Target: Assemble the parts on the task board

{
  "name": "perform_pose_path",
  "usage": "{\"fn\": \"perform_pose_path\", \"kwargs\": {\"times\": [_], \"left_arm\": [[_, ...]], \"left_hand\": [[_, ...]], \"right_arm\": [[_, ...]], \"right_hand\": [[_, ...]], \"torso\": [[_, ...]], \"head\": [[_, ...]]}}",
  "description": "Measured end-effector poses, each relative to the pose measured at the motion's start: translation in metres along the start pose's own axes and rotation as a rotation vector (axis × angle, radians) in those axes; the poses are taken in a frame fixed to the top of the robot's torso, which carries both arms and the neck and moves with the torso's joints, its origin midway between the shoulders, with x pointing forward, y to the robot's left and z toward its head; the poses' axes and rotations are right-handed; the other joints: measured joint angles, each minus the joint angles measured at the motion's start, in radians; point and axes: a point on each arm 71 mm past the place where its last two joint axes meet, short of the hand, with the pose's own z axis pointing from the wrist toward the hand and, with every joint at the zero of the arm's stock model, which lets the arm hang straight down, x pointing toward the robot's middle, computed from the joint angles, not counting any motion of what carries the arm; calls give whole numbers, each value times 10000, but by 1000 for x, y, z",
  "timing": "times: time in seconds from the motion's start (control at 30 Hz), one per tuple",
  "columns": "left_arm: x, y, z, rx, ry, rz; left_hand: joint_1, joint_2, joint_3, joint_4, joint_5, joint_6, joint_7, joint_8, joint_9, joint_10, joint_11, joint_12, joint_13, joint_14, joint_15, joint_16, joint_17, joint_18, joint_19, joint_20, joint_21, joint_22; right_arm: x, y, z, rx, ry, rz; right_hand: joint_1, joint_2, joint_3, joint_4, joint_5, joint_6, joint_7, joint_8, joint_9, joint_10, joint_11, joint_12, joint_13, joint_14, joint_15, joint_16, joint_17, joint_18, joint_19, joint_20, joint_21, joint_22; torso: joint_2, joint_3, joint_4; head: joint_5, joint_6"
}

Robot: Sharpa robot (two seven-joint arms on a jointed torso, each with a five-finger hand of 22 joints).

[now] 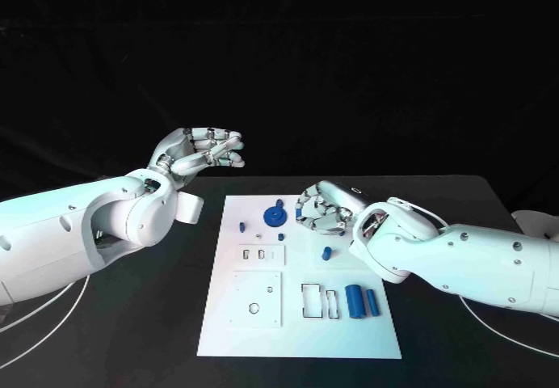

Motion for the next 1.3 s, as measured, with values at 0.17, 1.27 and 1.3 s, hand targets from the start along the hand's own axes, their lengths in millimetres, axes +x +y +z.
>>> {"fn": "perform_pose_path", "kwargs": {"times": [0.17, 1.27, 1.3], "left_arm": [[3, 0, 2, 7, 57, -24], [9, 1, 5, -6, 156, -77], [9, 1, 5, -7, 159, -79]], "left_hand": [[0, 0, 0, 0, 0, 0, 0, 0, -1, 0, 0, 0, 0, 0, 0, 0, 0, 0, 0, 0, 0, 0], [0, 0, 0, 0, 0, 0, 0, 0, -3, 0, 0, 0, 0, 0, 1, -50, -8, 108, 0, 0, 0, -9], [0, 0, 0, 0, 0, 0, 0, 0, -3, 0, 0, 0, 0, -1, 1, -50, -8, 108, 0, 0, 0, -8]], "right_arm": [[16, 17, 4, -267, 220, -135], [76, 44, 6, -654, 1528, -1084], [76, 43, 6, -645, 1551, -1114]], "right_hand": [[0, -1, 0, 0, 1, -39, 10, -37, 0, 0, 0, 0, 0, 0, 0, 0, 0, 0, 0, 0, 0, -1], [-147, -41, -6, -5, -9, -119, 52, -69, 5, 0, 0, 0, -2, 0, 1, 0, -3, 0, 0, 1, -43, -5], [-173, -67, -6, -5, -9, -117, 51, -69, 6, 0, 0, 0, -2, 0, 1, 0, -3, 0, 0, 1, -43, -5]], "torso": [[4, -4, 12], [35, 31, -3], [35, 31, -2]], "head": [[31, -12], [272, -267], [275, -272]]}}
